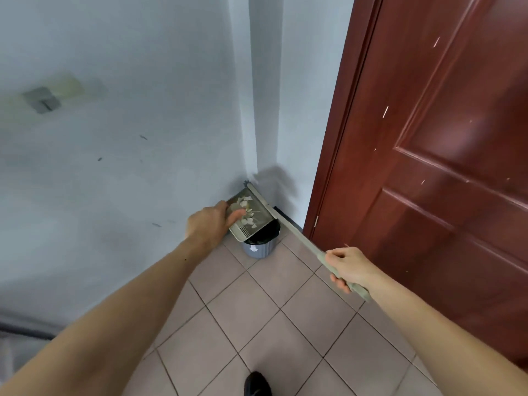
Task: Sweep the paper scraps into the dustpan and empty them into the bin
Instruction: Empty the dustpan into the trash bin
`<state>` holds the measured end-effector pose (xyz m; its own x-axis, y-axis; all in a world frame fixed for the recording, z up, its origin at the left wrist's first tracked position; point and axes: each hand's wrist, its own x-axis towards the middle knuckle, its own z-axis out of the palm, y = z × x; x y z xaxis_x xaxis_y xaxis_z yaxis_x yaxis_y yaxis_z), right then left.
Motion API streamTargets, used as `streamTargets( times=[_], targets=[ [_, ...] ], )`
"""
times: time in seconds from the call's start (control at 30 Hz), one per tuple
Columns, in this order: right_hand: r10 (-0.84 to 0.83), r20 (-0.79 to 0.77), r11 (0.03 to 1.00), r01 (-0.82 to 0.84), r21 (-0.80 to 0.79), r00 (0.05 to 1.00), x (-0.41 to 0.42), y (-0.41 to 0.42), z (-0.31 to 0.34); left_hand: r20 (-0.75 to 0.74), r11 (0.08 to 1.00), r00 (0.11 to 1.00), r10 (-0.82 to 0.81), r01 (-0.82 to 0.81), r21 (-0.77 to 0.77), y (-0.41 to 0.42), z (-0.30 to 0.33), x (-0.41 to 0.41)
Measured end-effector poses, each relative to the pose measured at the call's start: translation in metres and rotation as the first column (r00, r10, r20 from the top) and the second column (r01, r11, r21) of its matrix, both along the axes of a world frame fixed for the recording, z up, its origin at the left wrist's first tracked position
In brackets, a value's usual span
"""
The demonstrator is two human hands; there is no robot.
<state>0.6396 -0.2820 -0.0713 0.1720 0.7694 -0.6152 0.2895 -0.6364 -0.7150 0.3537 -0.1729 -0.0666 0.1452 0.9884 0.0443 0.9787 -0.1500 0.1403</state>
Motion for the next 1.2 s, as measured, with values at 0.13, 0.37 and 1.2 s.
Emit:
streamTargets(
  times=[0.13, 0.37, 1.2],
  targets=[
    [-0.031, 0.004, 0.999, 0.031, -0.026, 1.000, 0.008, 0.029, -0.009, -0.124, 0.996, 0.989, -0.085, 0.082, -0.024, 0.027, -0.013, 0.013],
    [-0.009, 0.003, 0.999, 0.009, -0.047, 1.000, 0.028, 0.056, -0.020, -0.196, 0.961, 0.942, -0.272, 0.254, -0.114, 0.050, -0.029, 0.040],
    [0.070, -0.029, 0.994, -0.072, -0.080, 0.997, 0.074, 0.070, -0.039, -0.194, 0.952, 0.967, -0.166, 0.106, -0.287, 0.056, -0.038, 0.093]
  ],
)
